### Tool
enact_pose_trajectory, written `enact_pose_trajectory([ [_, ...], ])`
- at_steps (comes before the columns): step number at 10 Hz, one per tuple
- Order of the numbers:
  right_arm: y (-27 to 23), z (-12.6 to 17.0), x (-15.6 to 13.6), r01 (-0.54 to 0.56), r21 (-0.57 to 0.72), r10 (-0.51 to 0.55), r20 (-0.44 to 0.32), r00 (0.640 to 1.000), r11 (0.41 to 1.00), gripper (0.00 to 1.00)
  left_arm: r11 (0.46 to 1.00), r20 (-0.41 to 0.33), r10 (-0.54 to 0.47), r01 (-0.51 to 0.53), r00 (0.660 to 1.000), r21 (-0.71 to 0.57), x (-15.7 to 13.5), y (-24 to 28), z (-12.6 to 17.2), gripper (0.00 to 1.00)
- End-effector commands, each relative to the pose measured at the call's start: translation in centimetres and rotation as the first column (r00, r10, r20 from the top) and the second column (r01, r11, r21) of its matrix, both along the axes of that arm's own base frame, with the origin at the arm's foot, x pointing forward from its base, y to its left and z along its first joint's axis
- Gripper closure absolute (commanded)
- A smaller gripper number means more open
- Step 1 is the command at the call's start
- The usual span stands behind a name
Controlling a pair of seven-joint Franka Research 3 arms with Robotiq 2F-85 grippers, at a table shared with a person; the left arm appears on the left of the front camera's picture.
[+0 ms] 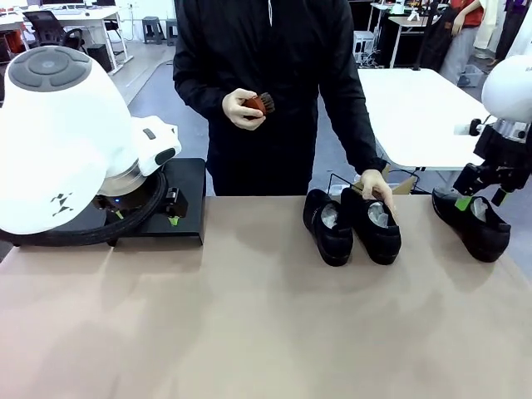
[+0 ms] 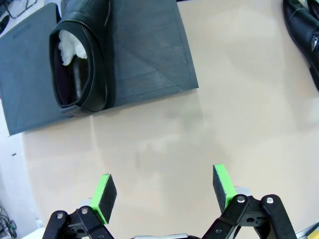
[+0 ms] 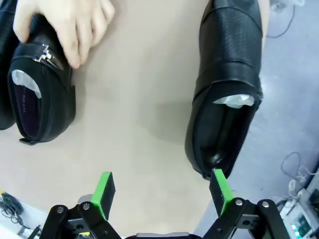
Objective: Organize the shoes by placing them on the stand.
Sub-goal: Pick up one Shoe and place it in the middle of the table.
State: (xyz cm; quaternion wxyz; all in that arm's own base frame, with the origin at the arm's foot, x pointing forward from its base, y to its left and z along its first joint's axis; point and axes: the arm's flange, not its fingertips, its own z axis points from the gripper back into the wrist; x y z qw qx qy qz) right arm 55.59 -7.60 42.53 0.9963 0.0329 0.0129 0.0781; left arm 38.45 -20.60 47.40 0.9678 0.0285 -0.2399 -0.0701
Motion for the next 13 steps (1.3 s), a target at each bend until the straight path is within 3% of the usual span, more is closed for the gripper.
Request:
enact_pose_trajectory([
  [1, -0.3, 0.3, 0.4, 0.005, -0.001, -0.005, 0.009, 1.0, 1.0, 0.0, 1.0, 0.016, 0.019, -0.02, 1.0, 0.011, 0.0, -0.1, 0.0, 0.0],
  [2, -0.1, -1.0, 0.3, -0.011, -0.078, 0.012, 0.017, 1.0, 0.997, 0.0, 1.0, 0.016, 0.019, -0.02, 1.0, 0.011, 0.0, -0.1, 0.0, 0.0],
  [4, -1.6, -3.1, 2.9, 0.042, -0.123, -0.038, 0.034, 0.999, 0.992, 0.0, 1.0, 0.016, 0.019, -0.02, 1.0, 0.011, 0.0, -0.1, 0.0, 0.0],
  [6, -2.5, -4.4, 4.0, 0.053, -0.096, -0.054, -0.004, 0.999, 0.994, 0.0, 1.0, 0.016, 0.019, -0.02, 1.0, 0.011, 0.0, -0.1, 0.0, 0.0],
  [13, -1.3, -6.7, 5.4, 0.071, 0.037, -0.071, 0.016, 0.997, 0.997, 0.0, 1.0, 0.016, 0.019, -0.02, 1.0, 0.011, 0.0, -0.1, 0.0, 0.0],
])
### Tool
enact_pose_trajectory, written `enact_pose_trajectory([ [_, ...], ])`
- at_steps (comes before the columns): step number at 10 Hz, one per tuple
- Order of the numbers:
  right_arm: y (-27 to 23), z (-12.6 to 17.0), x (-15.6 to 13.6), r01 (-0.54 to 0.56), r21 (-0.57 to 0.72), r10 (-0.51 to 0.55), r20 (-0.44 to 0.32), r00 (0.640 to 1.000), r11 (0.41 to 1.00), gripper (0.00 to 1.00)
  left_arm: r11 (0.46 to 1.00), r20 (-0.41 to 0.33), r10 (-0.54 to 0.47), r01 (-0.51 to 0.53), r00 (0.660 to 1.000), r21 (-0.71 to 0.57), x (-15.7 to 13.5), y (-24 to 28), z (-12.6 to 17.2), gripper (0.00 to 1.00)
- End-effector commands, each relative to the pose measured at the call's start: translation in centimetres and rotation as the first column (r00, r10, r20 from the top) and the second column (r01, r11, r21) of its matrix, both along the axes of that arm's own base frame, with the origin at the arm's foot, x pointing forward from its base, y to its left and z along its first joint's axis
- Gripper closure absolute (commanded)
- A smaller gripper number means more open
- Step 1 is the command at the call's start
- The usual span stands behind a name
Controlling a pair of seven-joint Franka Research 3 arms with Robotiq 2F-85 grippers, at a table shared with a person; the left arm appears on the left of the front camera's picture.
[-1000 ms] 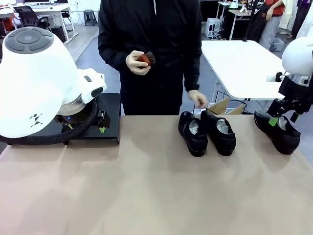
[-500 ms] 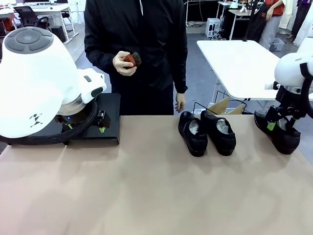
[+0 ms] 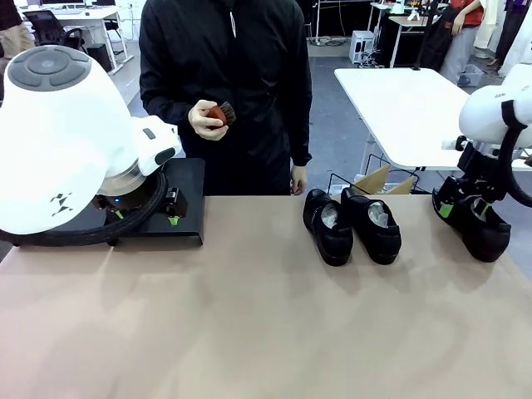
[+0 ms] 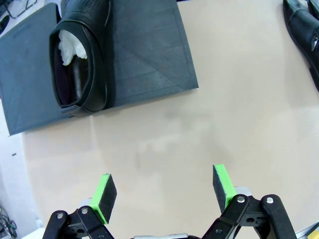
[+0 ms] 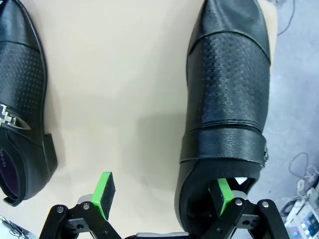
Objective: Organize the shoes by placing them on the stand.
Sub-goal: Pick up one Shoe and place it in the middle of the table.
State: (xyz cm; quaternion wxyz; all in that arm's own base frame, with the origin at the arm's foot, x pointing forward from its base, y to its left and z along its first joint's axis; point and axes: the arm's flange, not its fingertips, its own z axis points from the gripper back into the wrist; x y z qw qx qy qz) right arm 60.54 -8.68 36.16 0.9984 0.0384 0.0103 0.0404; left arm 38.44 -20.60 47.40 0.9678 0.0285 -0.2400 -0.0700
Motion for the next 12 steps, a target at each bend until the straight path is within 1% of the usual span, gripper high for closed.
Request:
enact_pose_trajectory([
  [1, -0.2, -0.6, 0.3, -0.01, 0.019, 0.009, 0.01, 1.0, 1.0, 0.0, 1.0, 0.016, 0.019, -0.02, 1.0, 0.011, 0.0, -0.1, 0.0, 0.0],
  [3, 0.0, -1.1, 0.0, -0.016, 0.007, 0.016, -0.007, 1.0, 1.0, 0.0, 1.0, 0.016, 0.019, -0.02, 1.0, 0.011, 0.0, -0.1, 0.0, 0.0],
  [5, 0.4, -1.5, -0.1, -0.019, 0.01, 0.019, -0.001, 1.0, 1.0, 0.0, 1.0, 0.016, 0.019, -0.02, 1.0, 0.011, 0.0, -0.1, 0.0, 0.0],
  [6, 0.2, -1.6, -0.3, -0.035, 0.003, 0.035, 0.013, 0.999, 0.999, 0.1, 1.0, 0.016, 0.019, -0.02, 1.0, 0.011, 0.0, -0.1, 0.0, 0.0],
  [10, -0.4, -2.5, -0.4, -0.031, -0.015, 0.031, -0.004, 0.999, 0.999, 0.84, 1.0, 0.016, 0.019, -0.02, 1.0, 0.011, 0.0, -0.1, 0.0, 0.0],
  [11, -0.7, -2.7, -0.5, -0.03, -0.029, 0.03, -0.007, 1.0, 0.999, 1.0, 1.0, 0.016, 0.019, -0.02, 1.0, 0.011, 0.0, -0.1, 0.0, 0.0],
  [12, -0.9, -2.9, -0.6, -0.023, -0.032, 0.023, -0.007, 1.0, 0.999, 1.0, 1.0, 0.016, 0.019, -0.02, 1.0, 0.011, 0.0, -0.1, 0.0, 0.0],
])
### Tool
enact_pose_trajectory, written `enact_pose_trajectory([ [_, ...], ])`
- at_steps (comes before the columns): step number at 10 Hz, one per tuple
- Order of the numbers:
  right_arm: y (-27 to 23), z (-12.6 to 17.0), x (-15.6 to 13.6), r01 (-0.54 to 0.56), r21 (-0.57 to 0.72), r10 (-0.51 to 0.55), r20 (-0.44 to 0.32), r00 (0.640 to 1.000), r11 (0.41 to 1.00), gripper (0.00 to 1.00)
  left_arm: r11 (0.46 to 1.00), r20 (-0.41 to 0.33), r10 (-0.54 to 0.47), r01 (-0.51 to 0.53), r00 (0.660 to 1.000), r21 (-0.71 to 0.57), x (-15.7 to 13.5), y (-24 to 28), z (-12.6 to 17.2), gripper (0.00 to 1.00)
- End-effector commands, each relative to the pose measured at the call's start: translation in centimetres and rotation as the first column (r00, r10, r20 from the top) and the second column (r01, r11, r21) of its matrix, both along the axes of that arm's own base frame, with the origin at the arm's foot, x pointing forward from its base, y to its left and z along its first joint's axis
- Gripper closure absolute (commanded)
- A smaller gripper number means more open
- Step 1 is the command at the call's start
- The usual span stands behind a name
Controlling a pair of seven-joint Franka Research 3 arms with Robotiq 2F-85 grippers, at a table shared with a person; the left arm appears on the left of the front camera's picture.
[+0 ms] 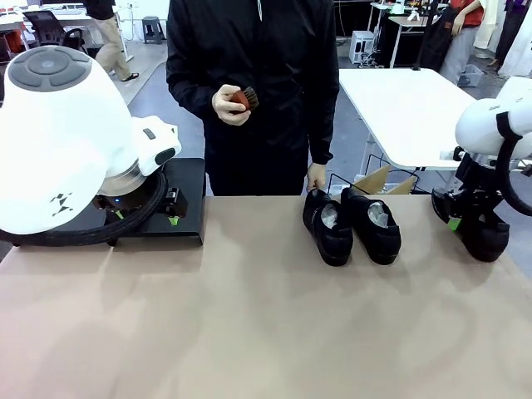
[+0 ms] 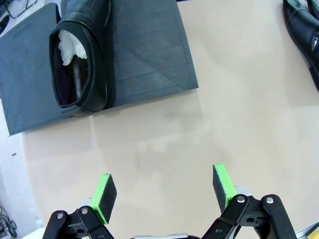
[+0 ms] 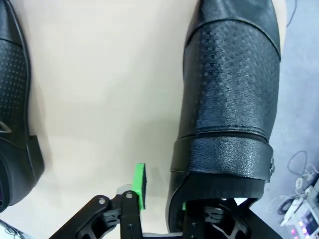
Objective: Organize the shoes by placing them on the stand.
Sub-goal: Pick up one Shoe and place it in the middle of the table.
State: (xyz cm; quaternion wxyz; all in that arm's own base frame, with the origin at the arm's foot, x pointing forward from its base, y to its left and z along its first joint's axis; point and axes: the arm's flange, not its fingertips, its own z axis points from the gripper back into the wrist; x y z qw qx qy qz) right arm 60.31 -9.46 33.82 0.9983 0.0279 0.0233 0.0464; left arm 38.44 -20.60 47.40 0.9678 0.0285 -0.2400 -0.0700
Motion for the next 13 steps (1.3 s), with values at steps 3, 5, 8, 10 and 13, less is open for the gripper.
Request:
enact_pose_trajectory([
  [3, -0.5, -0.5, -0.9, -0.002, -0.012, 0.002, 0.024, 1.0, 1.0, 1.0, 1.0, 0.016, 0.019, -0.02, 1.0, 0.011, 0.0, -0.1, 0.0, 0.0],
  [5, -0.5, -0.1, -1.3, 0.017, 0.0, -0.017, 0.018, 1.0, 1.0, 1.0, 1.0, 0.016, 0.019, -0.02, 1.0, 0.011, 0.0, -0.1, 0.0, 0.0],
  [8, -0.3, 5.6, -3.8, 0.15, -0.054, -0.144, 0.098, 0.985, 0.987, 1.0, 1.0, 0.016, 0.019, -0.02, 1.0, 0.011, 0.0, -0.1, 0.0, 0.0],
  [10, 0.7, 11.8, -8.8, 0.216, -0.052, -0.201, 0.212, 0.957, 0.975, 1.0, 1.0, 0.016, 0.019, -0.02, 1.0, 0.011, 0.0, -0.1, 0.0, 0.0],
  [13, 4.6, 18.8, -17.4, 0.196, -0.053, -0.176, 0.261, 0.949, 0.979, 1.0, 1.0, 0.016, 0.019, -0.02, 1.0, 0.011, 0.0, -0.1, 0.0, 0.0],
])
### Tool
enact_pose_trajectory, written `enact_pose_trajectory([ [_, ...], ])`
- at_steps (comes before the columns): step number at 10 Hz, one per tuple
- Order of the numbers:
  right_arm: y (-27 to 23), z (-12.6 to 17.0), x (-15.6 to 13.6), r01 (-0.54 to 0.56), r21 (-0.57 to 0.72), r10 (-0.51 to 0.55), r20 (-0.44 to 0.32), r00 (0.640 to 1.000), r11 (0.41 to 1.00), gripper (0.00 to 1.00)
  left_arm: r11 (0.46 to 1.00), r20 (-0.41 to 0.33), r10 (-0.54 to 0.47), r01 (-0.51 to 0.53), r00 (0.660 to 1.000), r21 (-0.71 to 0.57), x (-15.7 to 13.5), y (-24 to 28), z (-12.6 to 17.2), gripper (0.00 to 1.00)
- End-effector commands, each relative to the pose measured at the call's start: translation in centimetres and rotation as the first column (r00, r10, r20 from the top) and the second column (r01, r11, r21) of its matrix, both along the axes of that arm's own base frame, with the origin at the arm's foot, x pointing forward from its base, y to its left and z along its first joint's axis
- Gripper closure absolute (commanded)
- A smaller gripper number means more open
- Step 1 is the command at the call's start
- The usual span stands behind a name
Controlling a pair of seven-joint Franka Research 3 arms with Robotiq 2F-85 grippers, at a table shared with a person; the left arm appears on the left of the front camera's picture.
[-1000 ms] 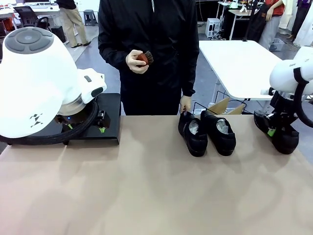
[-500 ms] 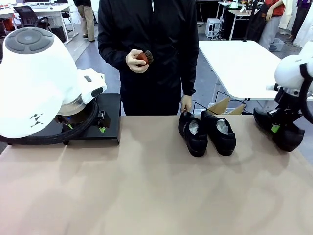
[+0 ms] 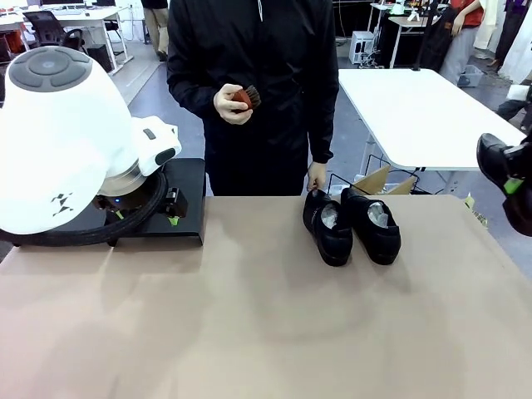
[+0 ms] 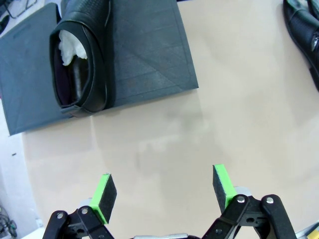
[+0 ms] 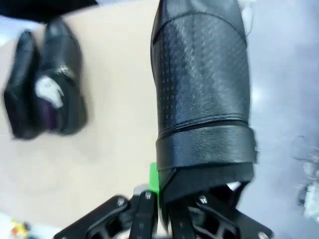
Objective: Organize the shoes by placing them on the stand.
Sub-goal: Pick up one Shoe and place it in the middle of the table.
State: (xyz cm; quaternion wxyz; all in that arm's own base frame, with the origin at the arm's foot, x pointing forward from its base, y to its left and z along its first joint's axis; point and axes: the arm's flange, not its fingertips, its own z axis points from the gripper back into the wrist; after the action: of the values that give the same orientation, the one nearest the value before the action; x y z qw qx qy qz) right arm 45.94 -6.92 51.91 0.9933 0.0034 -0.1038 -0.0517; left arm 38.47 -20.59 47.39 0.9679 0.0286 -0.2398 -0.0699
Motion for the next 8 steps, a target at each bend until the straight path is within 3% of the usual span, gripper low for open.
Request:
enact_pose_trajectory([
  [1, -1.5, -2.4, 3.5, 0.011, 0.012, -0.011, -0.019, 1.0, 1.0, 1.0, 1.0, 0.016, 0.019, -0.019, 1.0, 0.011, -0.1, -0.1, 0.0, 0.0],
  [3, -1.5, -2.4, 3.5, 0.011, 0.012, -0.011, -0.019, 1.0, 1.0, 1.0, 1.0, 0.016, 0.019, -0.019, 1.0, 0.011, -0.1, -0.1, 0.0, 0.0],
  [4, -0.2, -0.6, -0.5, 0.006, 0.005, -0.006, -0.015, 1.0, 1.0, 1.0, 1.0, 0.016, 0.019, -0.019, 1.0, 0.011, -0.1, -0.1, 0.0, 0.0],
  [7, 11.8, 2.4, -3.3, -0.006, 0.023, 0.004, 0.072, 0.997, 1.0, 1.0, 1.0, 0.016, 0.019, -0.019, 1.0, 0.011, -0.1, -0.1, 0.0, 0.0],
  [8, 15.0, 3.1, -3.9, 0.006, 0.031, -0.008, 0.064, 0.998, 0.999, 1.0, 1.0, 0.016, 0.019, -0.019, 1.0, 0.011, -0.1, -0.1, 0.0, 0.0],
])
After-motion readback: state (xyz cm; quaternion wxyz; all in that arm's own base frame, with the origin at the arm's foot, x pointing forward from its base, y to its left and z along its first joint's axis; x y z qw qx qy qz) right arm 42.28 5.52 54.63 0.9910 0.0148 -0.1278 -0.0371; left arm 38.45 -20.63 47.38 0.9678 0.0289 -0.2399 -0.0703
